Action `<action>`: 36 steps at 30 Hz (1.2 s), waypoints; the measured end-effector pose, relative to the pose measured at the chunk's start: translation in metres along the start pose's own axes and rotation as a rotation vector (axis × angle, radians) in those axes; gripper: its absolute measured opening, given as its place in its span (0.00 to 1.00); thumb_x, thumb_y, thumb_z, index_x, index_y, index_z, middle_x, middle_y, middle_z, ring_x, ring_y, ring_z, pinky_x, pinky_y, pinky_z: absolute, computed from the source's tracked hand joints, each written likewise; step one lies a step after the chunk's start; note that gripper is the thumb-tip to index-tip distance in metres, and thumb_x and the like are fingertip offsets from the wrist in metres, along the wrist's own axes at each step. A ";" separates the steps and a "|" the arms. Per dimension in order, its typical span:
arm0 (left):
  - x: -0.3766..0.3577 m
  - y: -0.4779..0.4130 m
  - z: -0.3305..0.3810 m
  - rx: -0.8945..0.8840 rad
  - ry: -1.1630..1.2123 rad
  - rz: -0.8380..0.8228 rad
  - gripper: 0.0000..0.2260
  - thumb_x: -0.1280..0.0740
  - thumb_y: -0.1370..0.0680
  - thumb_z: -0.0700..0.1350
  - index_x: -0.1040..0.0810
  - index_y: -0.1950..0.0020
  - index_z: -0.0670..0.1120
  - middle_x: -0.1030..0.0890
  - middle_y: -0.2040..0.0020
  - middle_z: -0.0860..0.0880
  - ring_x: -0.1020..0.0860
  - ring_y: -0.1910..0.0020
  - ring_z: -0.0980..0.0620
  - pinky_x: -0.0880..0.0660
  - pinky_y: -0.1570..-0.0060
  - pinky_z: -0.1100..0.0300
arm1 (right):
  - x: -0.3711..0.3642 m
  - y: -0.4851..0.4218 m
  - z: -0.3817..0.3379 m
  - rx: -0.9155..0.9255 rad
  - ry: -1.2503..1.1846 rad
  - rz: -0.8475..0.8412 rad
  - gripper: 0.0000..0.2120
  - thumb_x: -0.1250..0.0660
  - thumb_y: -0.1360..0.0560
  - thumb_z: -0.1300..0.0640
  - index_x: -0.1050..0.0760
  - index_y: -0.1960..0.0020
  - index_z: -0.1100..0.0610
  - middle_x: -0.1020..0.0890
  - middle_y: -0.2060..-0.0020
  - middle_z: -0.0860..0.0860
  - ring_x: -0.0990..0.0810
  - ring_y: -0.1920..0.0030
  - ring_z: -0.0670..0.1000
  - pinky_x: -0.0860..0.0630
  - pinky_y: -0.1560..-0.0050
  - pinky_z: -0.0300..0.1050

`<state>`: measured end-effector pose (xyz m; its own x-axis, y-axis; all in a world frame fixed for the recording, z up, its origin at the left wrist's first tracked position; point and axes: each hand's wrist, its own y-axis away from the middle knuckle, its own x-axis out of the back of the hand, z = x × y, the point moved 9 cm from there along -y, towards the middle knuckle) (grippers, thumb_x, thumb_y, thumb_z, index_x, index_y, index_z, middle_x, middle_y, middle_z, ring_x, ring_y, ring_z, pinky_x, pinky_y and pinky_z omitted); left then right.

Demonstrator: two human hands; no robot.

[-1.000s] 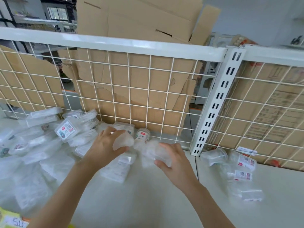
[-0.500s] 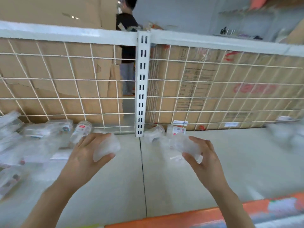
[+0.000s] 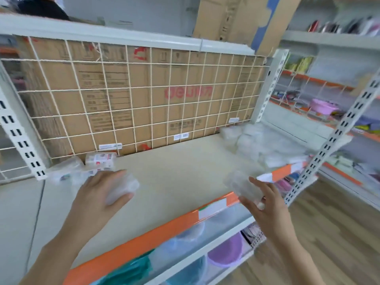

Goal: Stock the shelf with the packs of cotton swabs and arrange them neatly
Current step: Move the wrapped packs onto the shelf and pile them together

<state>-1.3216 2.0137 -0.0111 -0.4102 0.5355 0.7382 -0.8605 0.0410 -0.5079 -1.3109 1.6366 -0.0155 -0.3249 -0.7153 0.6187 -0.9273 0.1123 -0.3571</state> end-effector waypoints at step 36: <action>-0.297 -0.223 0.157 -0.223 0.282 -0.353 0.32 0.43 0.32 0.70 0.27 0.34 0.53 0.27 0.43 0.57 0.28 0.45 0.54 0.34 0.45 0.58 | 0.098 -0.171 0.236 -0.286 0.185 0.290 0.23 0.31 0.26 0.54 0.31 0.33 0.52 0.32 0.42 0.51 0.26 0.68 0.48 0.32 0.61 0.42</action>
<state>-1.0556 1.7126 -0.0477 0.0181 0.6624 0.7489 -0.8337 0.4235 -0.3544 -1.1400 1.3846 -0.0591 -0.5826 -0.4937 0.6456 -0.7987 0.4951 -0.3421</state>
